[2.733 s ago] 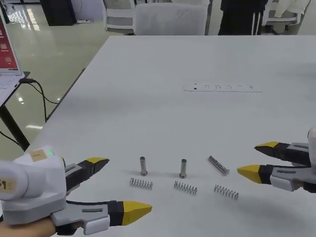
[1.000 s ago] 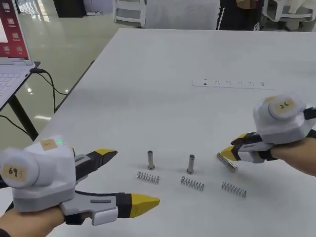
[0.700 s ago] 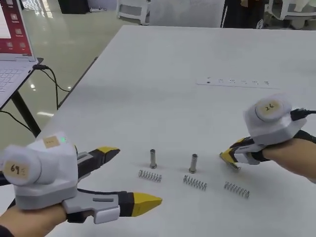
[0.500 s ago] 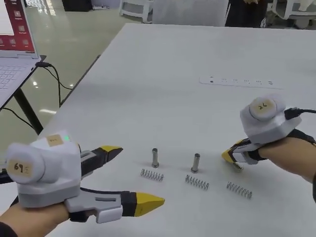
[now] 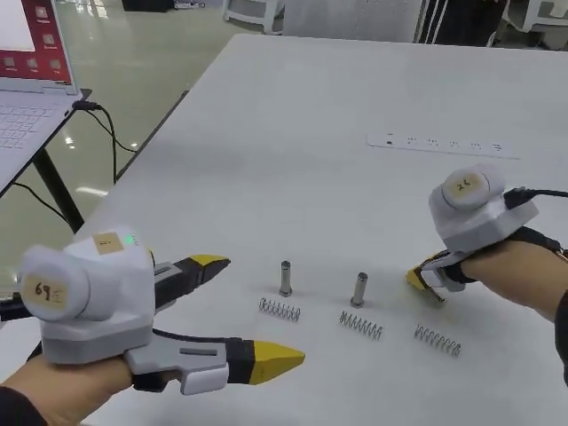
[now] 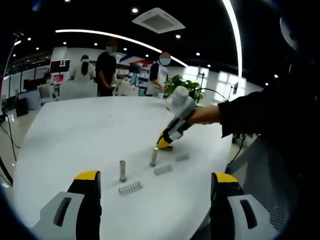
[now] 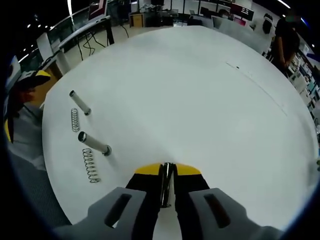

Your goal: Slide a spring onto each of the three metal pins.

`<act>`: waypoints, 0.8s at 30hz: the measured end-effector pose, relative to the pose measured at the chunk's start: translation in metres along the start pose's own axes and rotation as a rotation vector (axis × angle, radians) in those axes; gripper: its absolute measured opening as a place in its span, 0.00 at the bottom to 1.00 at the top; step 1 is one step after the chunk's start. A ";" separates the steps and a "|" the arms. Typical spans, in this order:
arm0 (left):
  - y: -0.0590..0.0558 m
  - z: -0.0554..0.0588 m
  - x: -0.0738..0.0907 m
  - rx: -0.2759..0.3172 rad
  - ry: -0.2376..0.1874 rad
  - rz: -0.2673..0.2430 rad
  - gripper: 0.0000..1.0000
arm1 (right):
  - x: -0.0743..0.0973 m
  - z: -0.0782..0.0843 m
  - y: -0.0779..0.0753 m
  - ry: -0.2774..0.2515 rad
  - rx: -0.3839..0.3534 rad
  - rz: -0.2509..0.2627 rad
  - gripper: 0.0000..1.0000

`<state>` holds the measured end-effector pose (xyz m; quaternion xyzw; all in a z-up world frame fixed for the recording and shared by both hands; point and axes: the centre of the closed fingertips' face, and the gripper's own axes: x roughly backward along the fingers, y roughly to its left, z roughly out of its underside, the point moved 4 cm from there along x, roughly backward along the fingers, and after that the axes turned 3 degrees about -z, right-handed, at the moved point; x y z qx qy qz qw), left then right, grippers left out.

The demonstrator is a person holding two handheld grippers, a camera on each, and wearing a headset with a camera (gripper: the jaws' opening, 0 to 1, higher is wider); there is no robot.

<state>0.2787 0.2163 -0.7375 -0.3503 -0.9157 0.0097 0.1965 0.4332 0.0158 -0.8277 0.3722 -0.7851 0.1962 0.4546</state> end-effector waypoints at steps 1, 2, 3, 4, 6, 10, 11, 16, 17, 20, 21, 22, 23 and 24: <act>0.000 0.000 0.000 0.000 -0.001 0.000 0.88 | -0.001 0.000 0.000 0.007 0.004 0.000 0.05; 0.000 0.000 0.000 0.001 -0.002 0.000 0.88 | -0.002 0.001 0.001 0.014 0.009 0.002 0.06; 0.000 0.000 0.000 0.001 -0.002 0.000 0.88 | -0.002 0.002 0.001 0.021 0.012 0.001 0.06; 0.000 -0.001 0.000 0.001 -0.002 0.000 0.88 | 0.000 0.001 0.003 0.019 0.022 0.008 0.06; 0.000 -0.001 0.000 0.001 -0.002 0.000 0.88 | 0.001 0.001 0.004 0.022 0.027 0.012 0.05; -0.001 -0.001 0.000 -0.002 -0.001 0.002 0.88 | 0.003 0.001 0.007 0.026 0.035 0.031 0.05; 0.000 0.000 0.000 -0.004 0.000 0.001 0.87 | 0.003 0.001 0.007 0.026 0.031 0.034 0.05; 0.000 -0.001 0.001 -0.003 -0.003 0.000 0.87 | 0.015 0.000 0.012 0.001 0.011 0.020 0.05; 0.000 0.000 0.000 -0.002 -0.001 0.001 0.87 | 0.019 -0.002 0.013 -0.009 0.015 0.019 0.05; -0.002 0.001 -0.001 -0.008 0.007 0.009 0.87 | 0.033 -0.004 0.015 -0.037 0.008 0.014 0.05; -0.003 0.001 -0.002 -0.010 0.010 0.012 0.87 | 0.038 -0.004 0.017 -0.049 0.003 0.009 0.05; -0.003 0.001 -0.002 -0.011 0.011 0.013 0.87 | 0.041 -0.004 0.017 -0.057 0.002 0.008 0.05; -0.003 0.001 -0.002 -0.012 0.012 0.014 0.87 | 0.044 -0.003 0.018 -0.064 0.000 0.008 0.05; -0.003 0.002 -0.002 -0.012 0.014 0.015 0.87 | 0.047 -0.002 0.018 -0.071 -0.001 0.010 0.05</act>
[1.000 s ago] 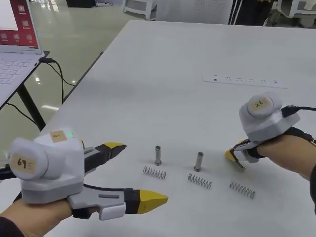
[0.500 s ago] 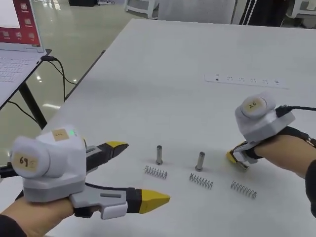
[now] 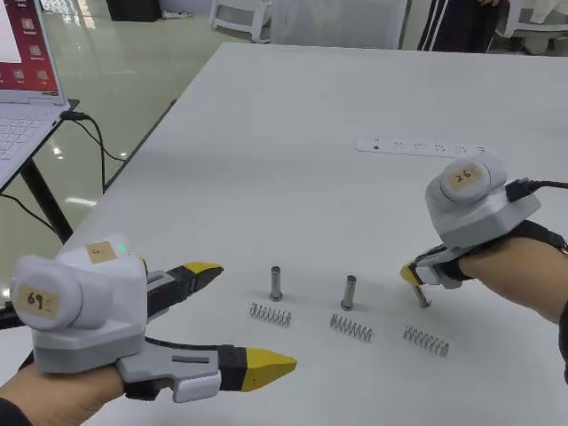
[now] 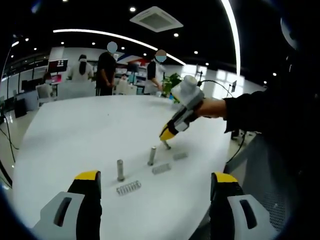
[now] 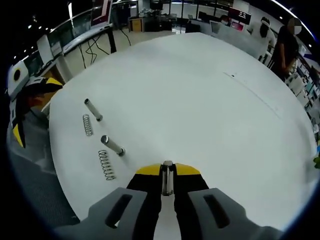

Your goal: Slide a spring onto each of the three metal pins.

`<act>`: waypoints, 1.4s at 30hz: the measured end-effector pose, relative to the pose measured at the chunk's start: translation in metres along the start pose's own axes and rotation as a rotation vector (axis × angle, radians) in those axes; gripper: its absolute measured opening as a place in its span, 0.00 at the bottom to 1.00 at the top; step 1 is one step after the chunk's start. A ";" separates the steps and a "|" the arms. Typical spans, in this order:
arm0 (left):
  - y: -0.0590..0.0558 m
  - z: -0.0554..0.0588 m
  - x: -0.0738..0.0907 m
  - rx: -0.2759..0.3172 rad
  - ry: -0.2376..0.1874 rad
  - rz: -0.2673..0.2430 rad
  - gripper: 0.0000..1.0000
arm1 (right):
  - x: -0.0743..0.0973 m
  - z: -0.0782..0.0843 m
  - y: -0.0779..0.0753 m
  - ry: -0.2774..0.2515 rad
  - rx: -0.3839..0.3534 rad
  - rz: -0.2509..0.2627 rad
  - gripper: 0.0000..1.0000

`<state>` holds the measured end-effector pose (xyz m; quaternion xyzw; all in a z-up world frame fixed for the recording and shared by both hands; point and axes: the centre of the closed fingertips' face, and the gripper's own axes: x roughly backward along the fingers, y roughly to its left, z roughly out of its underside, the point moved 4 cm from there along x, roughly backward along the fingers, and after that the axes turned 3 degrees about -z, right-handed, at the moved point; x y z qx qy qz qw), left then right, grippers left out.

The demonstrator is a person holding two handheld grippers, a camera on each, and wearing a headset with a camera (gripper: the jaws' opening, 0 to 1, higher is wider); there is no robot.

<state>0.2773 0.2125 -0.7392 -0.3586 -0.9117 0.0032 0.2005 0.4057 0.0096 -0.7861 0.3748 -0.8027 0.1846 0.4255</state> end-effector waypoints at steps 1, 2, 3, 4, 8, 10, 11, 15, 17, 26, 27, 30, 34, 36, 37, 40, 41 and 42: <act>0.000 0.000 0.000 0.000 0.001 0.001 0.87 | 0.002 0.001 0.000 -0.004 -0.001 0.000 0.05; -0.001 0.001 0.000 -0.001 0.004 0.002 0.87 | 0.003 0.003 0.000 -0.010 -0.007 -0.002 0.04; -0.001 0.001 0.000 -0.003 0.007 0.003 0.87 | 0.004 0.004 0.000 -0.013 -0.009 -0.003 0.04; -0.001 0.001 -0.001 -0.004 0.009 0.004 0.87 | 0.005 0.006 0.000 -0.022 -0.024 -0.009 0.04; -0.001 0.002 0.000 -0.005 0.014 0.002 0.87 | 0.011 0.012 0.000 -0.048 -0.042 -0.009 0.04; 0.000 0.002 0.000 -0.006 0.014 -0.001 0.87 | 0.013 0.013 0.002 -0.072 -0.034 -0.009 0.04; 0.000 0.002 0.001 -0.005 0.015 -0.001 0.87 | 0.013 0.014 0.002 -0.084 -0.033 -0.011 0.04; 0.002 0.004 0.000 -0.003 0.023 -0.002 0.87 | 0.016 0.017 0.002 -0.103 -0.064 -0.015 0.04; 0.003 0.005 0.000 -0.005 0.027 -0.002 0.87 | 0.017 0.018 0.003 -0.106 -0.065 -0.015 0.04; 0.002 0.005 -0.001 -0.006 0.030 0.005 0.87 | 0.014 0.018 -0.001 -0.128 -0.077 -0.018 0.04; 0.001 0.006 -0.001 -0.007 0.031 0.006 0.87 | 0.014 0.018 -0.001 -0.128 -0.076 -0.019 0.04; 0.001 0.005 -0.002 -0.010 0.032 0.006 0.87 | 0.014 0.019 -0.001 -0.128 -0.063 -0.017 0.05; 0.000 0.005 -0.001 -0.009 0.029 0.003 0.87 | 0.015 0.021 0.002 -0.135 -0.045 -0.011 0.05; -0.001 0.005 -0.001 -0.013 0.031 0.004 0.87 | 0.016 0.022 0.003 -0.139 -0.042 -0.012 0.05; -0.001 0.005 -0.001 -0.014 0.032 0.004 0.87 | 0.016 0.023 0.002 -0.140 -0.040 -0.011 0.05; 0.000 0.005 -0.001 -0.015 0.031 0.001 0.87 | 0.017 0.025 0.002 -0.143 -0.039 -0.012 0.05; 0.000 0.005 0.000 -0.017 0.032 0.000 0.87 | 0.018 0.027 0.002 -0.143 -0.037 -0.013 0.05; -0.001 0.005 0.000 -0.019 0.031 0.000 0.87 | 0.019 0.027 0.003 -0.143 -0.038 -0.014 0.05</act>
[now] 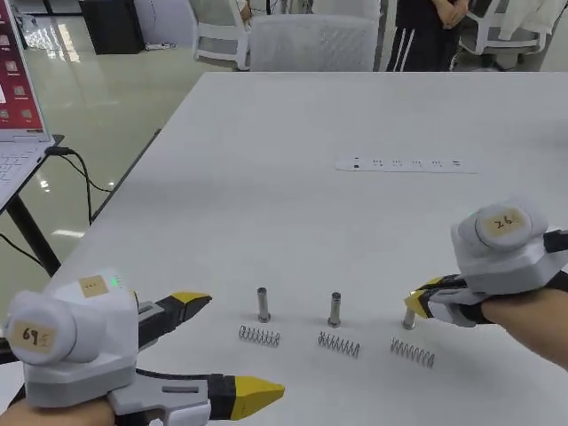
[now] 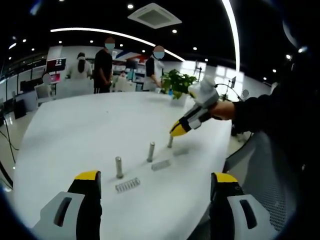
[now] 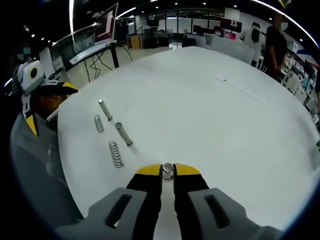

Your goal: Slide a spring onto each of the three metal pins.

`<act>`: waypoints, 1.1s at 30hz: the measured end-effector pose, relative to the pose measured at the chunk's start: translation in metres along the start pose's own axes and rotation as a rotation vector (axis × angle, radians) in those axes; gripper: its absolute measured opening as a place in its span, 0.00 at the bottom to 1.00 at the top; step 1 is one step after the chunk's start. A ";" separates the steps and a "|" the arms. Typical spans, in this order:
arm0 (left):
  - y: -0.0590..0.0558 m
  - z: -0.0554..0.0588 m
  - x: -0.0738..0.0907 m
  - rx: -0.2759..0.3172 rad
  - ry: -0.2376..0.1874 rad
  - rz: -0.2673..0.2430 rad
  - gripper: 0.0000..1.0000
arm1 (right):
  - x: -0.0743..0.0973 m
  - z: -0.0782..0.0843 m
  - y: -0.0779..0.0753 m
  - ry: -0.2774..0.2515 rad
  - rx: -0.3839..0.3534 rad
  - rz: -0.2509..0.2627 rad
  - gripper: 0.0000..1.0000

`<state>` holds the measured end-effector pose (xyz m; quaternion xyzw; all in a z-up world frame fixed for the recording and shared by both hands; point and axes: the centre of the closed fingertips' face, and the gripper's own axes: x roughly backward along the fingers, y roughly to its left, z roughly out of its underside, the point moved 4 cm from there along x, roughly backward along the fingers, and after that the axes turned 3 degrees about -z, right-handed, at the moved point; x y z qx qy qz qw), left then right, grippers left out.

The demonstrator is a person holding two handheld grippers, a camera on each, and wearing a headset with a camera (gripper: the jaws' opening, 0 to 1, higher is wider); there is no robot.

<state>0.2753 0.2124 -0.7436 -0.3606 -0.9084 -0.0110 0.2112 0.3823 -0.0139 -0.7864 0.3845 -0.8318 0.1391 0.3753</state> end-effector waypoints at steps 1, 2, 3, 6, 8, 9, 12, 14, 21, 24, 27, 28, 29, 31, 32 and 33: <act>0.000 0.000 0.000 0.001 -0.001 0.001 0.87 | 0.000 0.001 -0.001 -0.002 -0.003 0.000 0.05; 0.000 0.000 0.000 0.001 0.000 0.001 0.87 | 0.000 0.001 -0.001 -0.004 -0.005 -0.001 0.05; 0.000 0.000 0.000 0.002 0.001 0.001 0.87 | 0.001 0.002 -0.001 -0.005 -0.006 -0.001 0.05; -0.001 0.002 -0.001 -0.002 0.009 0.005 0.87 | 0.000 0.002 0.000 -0.005 -0.007 -0.004 0.05; -0.001 0.002 -0.001 -0.001 0.007 0.004 0.87 | 0.000 0.001 0.001 -0.002 -0.001 -0.005 0.05; 0.000 0.001 -0.001 0.000 0.006 0.004 0.87 | 0.000 0.001 0.001 -0.001 0.002 -0.004 0.05; 0.001 0.001 0.000 0.001 0.001 0.001 0.87 | -0.001 0.001 0.001 -0.002 0.007 -0.007 0.05; 0.001 0.001 0.000 0.001 -0.002 0.000 0.87 | 0.000 0.001 0.000 -0.002 0.009 -0.006 0.05; -0.001 0.000 -0.001 -0.002 -0.003 0.001 0.87 | 0.001 0.002 0.001 -0.006 0.019 -0.007 0.06; -0.001 0.000 -0.001 -0.001 -0.005 0.001 0.87 | 0.003 0.002 0.002 -0.008 0.019 -0.008 0.07; -0.002 -0.001 -0.001 -0.003 -0.006 0.002 0.87 | 0.005 0.001 0.004 -0.015 0.023 -0.009 0.10; -0.002 -0.001 -0.001 -0.003 -0.006 0.003 0.87 | 0.007 0.001 0.004 -0.015 0.026 -0.008 0.10; -0.002 -0.001 -0.001 -0.004 -0.005 0.003 0.87 | 0.009 0.001 0.003 -0.018 0.029 -0.003 0.11; -0.003 -0.001 -0.001 -0.003 -0.006 0.004 0.87 | 0.013 0.000 0.003 -0.023 0.030 -0.002 0.11; -0.003 -0.001 -0.001 -0.003 -0.008 0.005 0.87 | 0.017 -0.002 0.003 -0.032 0.036 0.006 0.12; -0.003 -0.001 -0.001 -0.003 -0.008 0.005 0.87 | 0.021 -0.003 0.002 -0.039 0.042 0.012 0.12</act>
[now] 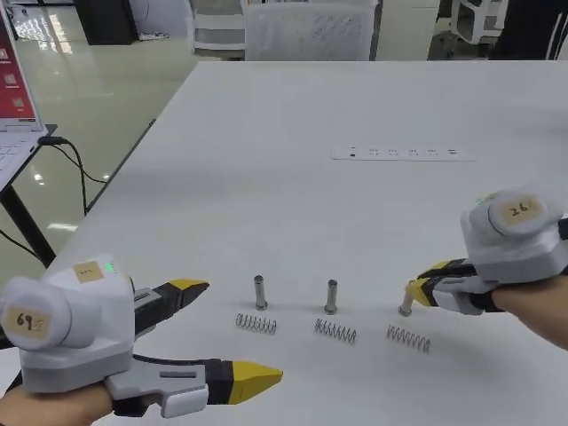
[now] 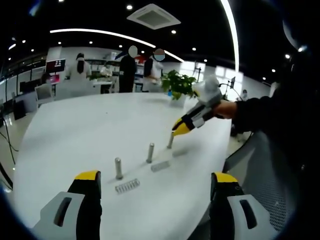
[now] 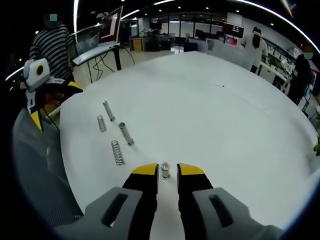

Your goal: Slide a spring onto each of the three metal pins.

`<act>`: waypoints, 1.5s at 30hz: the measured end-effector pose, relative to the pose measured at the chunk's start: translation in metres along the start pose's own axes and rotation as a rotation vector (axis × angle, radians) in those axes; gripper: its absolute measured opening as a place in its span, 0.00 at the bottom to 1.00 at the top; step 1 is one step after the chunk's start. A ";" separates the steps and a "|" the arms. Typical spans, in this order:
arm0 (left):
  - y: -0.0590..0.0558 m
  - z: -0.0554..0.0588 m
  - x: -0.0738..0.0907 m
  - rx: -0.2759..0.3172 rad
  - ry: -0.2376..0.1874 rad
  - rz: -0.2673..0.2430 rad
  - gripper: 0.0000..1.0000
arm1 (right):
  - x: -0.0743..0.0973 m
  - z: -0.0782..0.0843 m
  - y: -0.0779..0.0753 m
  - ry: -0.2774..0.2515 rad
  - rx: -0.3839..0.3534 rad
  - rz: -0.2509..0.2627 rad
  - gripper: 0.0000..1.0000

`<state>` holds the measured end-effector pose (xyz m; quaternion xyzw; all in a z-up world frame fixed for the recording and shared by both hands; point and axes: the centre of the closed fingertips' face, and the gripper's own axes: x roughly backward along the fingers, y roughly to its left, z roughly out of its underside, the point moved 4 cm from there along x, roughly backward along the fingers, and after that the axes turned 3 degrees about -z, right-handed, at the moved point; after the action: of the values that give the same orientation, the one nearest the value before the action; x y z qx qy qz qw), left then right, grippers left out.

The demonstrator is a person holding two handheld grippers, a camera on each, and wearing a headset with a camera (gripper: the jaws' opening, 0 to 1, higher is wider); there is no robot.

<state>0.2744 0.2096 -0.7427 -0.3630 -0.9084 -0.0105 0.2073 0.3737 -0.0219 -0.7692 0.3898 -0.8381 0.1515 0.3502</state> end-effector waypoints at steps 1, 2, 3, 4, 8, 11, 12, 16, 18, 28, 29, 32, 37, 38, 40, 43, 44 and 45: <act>0.000 0.000 0.000 0.000 -0.001 0.000 0.87 | 0.004 -0.001 -0.001 -0.007 0.004 0.005 0.12; 0.000 0.000 0.000 0.001 -0.001 0.002 0.87 | 0.007 -0.002 -0.001 -0.012 0.005 0.008 0.12; -0.001 0.000 0.000 0.000 -0.001 0.003 0.87 | 0.011 -0.003 -0.003 -0.019 0.003 0.012 0.12; -0.001 0.000 0.000 -0.001 -0.001 0.003 0.87 | 0.013 -0.003 -0.003 -0.024 0.000 0.014 0.12; -0.001 0.000 0.000 -0.001 0.000 0.007 0.87 | 0.019 0.005 -0.003 -0.020 -0.012 -0.001 0.14; -0.002 0.000 0.000 -0.001 0.001 0.009 0.87 | 0.017 0.018 0.004 0.019 0.005 -0.040 0.14; -0.002 0.000 -0.001 -0.002 0.002 0.010 0.87 | 0.016 0.021 0.007 0.032 0.012 -0.054 0.14; -0.002 0.000 -0.001 -0.002 0.004 0.011 0.87 | 0.008 0.037 0.018 0.080 0.060 -0.115 0.15; -0.002 0.000 -0.001 -0.001 0.006 0.011 0.87 | 0.005 0.042 0.023 0.100 0.072 -0.137 0.15; 0.000 0.001 0.000 0.000 0.009 0.012 0.87 | -0.010 0.055 0.025 0.151 0.156 -0.172 0.16; 0.000 0.001 0.000 0.000 0.009 0.012 0.87 | -0.010 0.057 0.025 0.160 0.163 -0.174 0.16; 0.000 0.002 0.000 0.001 0.012 0.015 0.87 | -0.013 0.060 0.024 0.182 0.184 -0.176 0.15; 0.001 0.002 0.000 0.004 0.011 0.018 0.86 | -0.019 0.062 0.026 0.200 0.195 -0.191 0.14; 0.001 0.002 0.000 0.004 0.011 0.018 0.86 | -0.021 0.063 0.026 0.205 0.199 -0.191 0.13; 0.000 0.002 0.000 0.002 0.011 0.018 0.86 | -0.023 0.065 0.025 0.214 0.199 -0.192 0.13; 0.000 0.002 0.000 0.002 0.010 0.018 0.85 | -0.024 0.064 0.025 0.213 0.202 -0.189 0.11; 0.000 0.002 0.000 0.003 0.010 0.018 0.85 | -0.024 0.064 0.025 0.214 0.201 -0.188 0.11; 0.000 0.002 0.000 0.001 0.010 0.019 0.85 | -0.023 0.064 0.024 0.215 0.204 -0.186 0.10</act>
<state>0.2737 0.2099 -0.7445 -0.3715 -0.9038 -0.0100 0.2123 0.3355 -0.0272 -0.8304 0.4806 -0.7365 0.2435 0.4090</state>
